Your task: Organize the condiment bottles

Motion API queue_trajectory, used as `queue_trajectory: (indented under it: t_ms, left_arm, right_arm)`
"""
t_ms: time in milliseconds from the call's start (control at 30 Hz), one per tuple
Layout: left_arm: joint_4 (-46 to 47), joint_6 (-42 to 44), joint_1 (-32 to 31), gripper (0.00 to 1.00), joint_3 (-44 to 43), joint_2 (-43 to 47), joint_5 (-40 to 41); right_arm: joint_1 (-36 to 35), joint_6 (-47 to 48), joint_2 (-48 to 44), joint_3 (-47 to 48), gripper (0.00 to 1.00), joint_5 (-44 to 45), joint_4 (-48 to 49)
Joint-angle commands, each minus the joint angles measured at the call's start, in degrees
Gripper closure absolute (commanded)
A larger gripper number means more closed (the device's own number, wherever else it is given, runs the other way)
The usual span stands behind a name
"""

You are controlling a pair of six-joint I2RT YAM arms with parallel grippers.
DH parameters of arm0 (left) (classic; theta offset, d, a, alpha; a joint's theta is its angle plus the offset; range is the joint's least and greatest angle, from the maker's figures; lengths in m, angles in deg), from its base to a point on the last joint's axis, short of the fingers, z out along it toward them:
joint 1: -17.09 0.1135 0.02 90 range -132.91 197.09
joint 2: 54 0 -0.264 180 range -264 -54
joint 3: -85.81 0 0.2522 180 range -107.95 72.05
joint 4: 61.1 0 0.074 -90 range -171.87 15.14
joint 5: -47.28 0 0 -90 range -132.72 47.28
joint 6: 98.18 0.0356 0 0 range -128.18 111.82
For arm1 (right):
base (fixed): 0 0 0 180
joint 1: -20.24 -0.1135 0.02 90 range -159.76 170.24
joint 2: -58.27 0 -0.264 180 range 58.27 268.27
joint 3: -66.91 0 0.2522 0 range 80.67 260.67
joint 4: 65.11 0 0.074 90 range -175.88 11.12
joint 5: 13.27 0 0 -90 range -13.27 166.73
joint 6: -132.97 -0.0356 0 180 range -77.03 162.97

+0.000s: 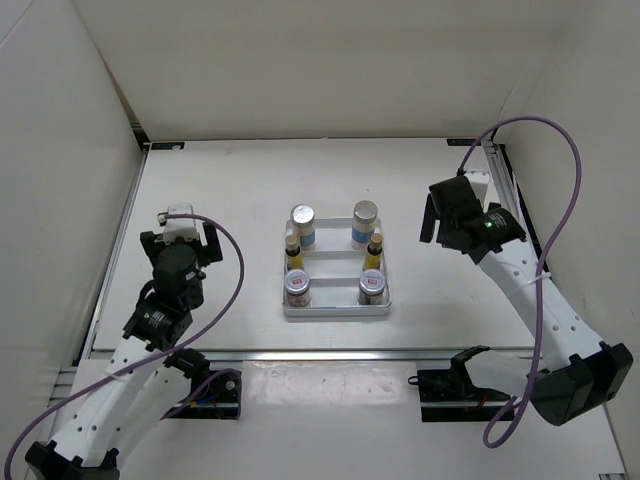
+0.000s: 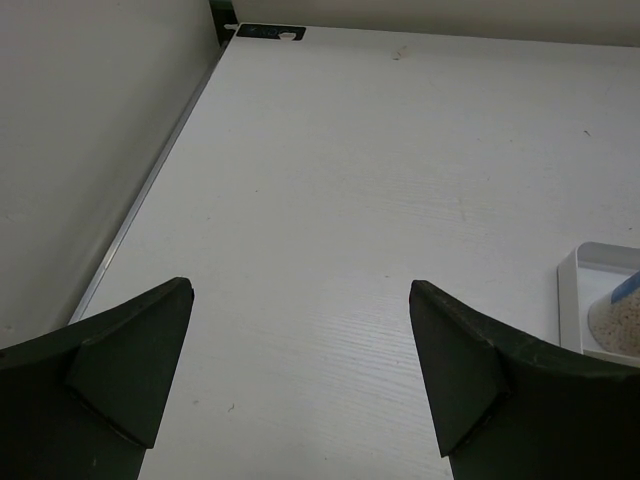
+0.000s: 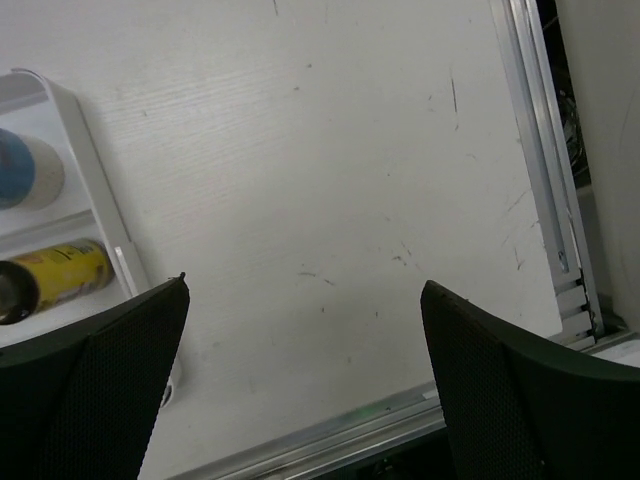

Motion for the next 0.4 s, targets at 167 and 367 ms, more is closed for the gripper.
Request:
queue_trajectory:
  t_ms: [167,367]
  left_arm:
    - [1.7,-0.1,0.2,0.00,5.4,0.3,8.6]
    - [4.6,0.0,0.2,0.00,6.9,1.5,7.5]
  right_arm:
    - [5.9,-2.3,1.7,-2.2,0.00,-5.1,1.3]
    - [10.9,-1.8,1.1,-1.7,0.00,-8.7,4.8]
